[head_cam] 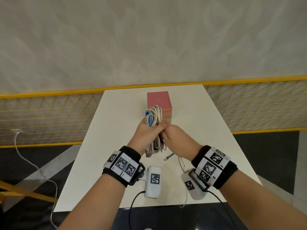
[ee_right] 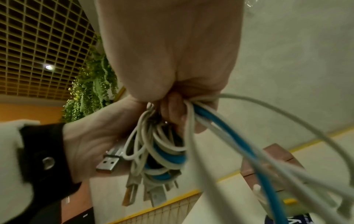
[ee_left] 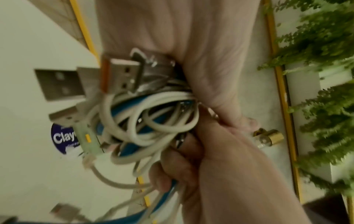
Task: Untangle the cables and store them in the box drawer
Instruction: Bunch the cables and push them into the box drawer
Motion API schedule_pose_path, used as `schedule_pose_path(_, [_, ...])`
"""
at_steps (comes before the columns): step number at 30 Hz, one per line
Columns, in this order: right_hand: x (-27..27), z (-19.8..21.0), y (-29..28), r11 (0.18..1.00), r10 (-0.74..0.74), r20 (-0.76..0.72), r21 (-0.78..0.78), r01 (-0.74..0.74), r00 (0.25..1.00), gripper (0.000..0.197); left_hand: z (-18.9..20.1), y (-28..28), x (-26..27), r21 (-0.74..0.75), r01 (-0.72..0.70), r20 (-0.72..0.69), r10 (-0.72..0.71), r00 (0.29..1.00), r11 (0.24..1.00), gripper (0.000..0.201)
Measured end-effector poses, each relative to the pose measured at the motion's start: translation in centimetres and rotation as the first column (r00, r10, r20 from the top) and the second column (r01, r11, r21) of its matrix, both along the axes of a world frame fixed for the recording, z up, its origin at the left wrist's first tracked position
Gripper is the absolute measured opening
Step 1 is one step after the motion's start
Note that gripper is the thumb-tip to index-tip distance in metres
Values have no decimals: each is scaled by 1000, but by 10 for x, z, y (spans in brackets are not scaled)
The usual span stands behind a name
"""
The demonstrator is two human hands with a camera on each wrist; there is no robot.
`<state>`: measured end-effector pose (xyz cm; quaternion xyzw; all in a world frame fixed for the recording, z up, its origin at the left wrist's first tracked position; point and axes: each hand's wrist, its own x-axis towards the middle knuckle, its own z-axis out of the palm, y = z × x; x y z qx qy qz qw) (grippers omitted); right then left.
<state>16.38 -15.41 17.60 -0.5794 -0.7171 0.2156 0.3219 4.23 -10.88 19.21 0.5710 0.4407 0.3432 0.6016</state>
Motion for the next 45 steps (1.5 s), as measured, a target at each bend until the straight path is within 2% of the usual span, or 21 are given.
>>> schedule_pose_path(2, [0,4,0,1000,21,84,-6,-21,996,22,-2,-2,2,-65,-52,69,57,996,997,45])
schedule_pose_path(4, [-1,8,-3,998,55,67,-4,-55,996,21,-3,-3,4,-74,-160,87,166,982,984,50])
schedule_pose_path(7, [-2,8,-7,996,70,27,56,-72,997,19,0,-1,5,-13,-269,101,269,958,963,37])
schedule_pose_path(10, [-1,-2,-9,998,52,-81,46,-48,995,25,8,4,5,25,-332,122,327,937,943,20])
schedule_pose_path(13, [2,-17,-16,998,55,-223,41,-47,973,30,18,11,0,33,-361,161,352,922,932,19])
schedule_pose_path(15, [10,-39,-24,998,49,-216,-13,-53,975,29,25,19,-7,28,-414,220,398,891,910,15])
schedule_pose_path(17, [17,-60,-29,992,50,-124,-107,-63,991,26,30,27,-16,28,-432,263,410,873,902,15])
schedule_pose_path(18, [21,-67,-30,989,50,-72,-138,-59,996,31,32,27,-18,40,-427,271,402,875,903,16])
schedule_pose_path(19, [23,-70,-29,989,45,-30,-143,-49,999,45,33,26,-19,59,-420,273,390,879,906,16])
schedule_pose_path(20, [24,-70,-27,991,31,-6,-128,-32,999,69,34,25,-20,81,-411,274,376,885,908,16])
schedule_pose_path(22, [20,-61,-19,996,-40,-77,-87,33,996,112,35,22,-18,136,-385,267,340,902,913,17])
schedule_pose_path(24, [9,-47,-8,997,-80,-167,-15,79,983,121,37,16,-13,192,-343,253,291,923,919,19])
schedule_pose_path(26, [-6,-38,0,996,-76,-227,24,84,971,100,41,11,-9,215,-295,243,242,939,931,22])
schedule_pose_path(28, [-14,-39,8,997,-69,-322,7,75,944,55,45,8,-8,218,-258,230,208,951,941,25])
schedule_pose_path(30, [-10,-47,12,997,-62,-327,-72,41,943,15,47,10,-15,217,-228,238,175,955,949,33])
schedule_pose_path(32, [3,-55,15,991,-59,-199,-130,33,978,12,47,13,-26,214,-148,199,106,974,965,41])
schedule_pose_path(34, [16,-52,20,993,-42,-1,-106,42,999,11,44,14,-36,196,-39,113,17,993,980,40])
schedule_pose_path(39, [29,-18,33,992,-128,370,31,125,920,15,24,14,-43,8,149,-121,-147,982,989,29])
schedule_pose_path(41, [27,-6,38,993,-116,505,64,97,855,36,18,12,-39,-22,158,-138,-159,978,987,21])
schedule_pose_path(43, [23,2,40,994,-108,586,88,70,803,50,13,10,-33,28,129,-171,-122,978,991,20])
schedule_pose_path(45, [19,7,42,994,-95,573,105,42,814,57,7,9,-27,97,109,-181,-90,979,989,21])
